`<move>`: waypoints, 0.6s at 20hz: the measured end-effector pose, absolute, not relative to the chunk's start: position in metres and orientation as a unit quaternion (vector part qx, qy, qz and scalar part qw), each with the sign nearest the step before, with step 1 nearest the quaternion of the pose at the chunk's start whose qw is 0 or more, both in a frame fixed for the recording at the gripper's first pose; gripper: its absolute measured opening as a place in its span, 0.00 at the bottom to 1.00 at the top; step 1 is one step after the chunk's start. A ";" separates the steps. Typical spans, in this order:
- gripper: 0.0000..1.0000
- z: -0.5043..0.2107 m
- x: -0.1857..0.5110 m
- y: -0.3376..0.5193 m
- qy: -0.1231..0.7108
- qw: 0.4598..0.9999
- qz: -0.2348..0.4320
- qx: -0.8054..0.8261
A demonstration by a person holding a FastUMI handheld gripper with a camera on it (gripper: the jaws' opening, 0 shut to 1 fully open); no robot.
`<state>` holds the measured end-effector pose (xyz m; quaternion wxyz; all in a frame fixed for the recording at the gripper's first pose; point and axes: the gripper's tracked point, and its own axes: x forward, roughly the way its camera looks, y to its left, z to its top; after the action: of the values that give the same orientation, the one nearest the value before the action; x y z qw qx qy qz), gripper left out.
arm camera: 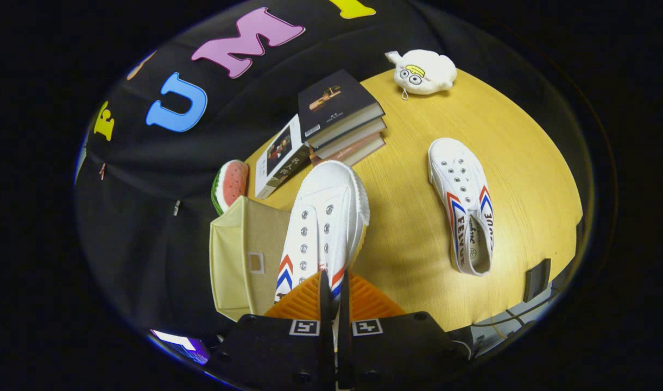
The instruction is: Open the storage box then place both shoes into the box .Put the left shoe in first, then the right shoe, with the right side of both shoes facing outward in a uniform manner.
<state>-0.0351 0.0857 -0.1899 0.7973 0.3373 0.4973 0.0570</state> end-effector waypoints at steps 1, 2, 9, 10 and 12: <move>0.07 -0.182 -0.030 0.096 0.490 0.801 0.057 0.340; 0.07 -0.172 -0.027 0.104 0.483 0.805 0.059 0.339; 0.07 -0.111 -0.005 0.188 0.455 0.809 0.122 0.351; 0.07 -0.108 -0.003 0.202 0.455 0.807 0.130 0.353; 0.07 -0.104 0.000 0.229 0.457 0.803 0.144 0.354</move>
<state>0.0002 0.2293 -0.1043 0.8034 0.3536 0.4569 0.1444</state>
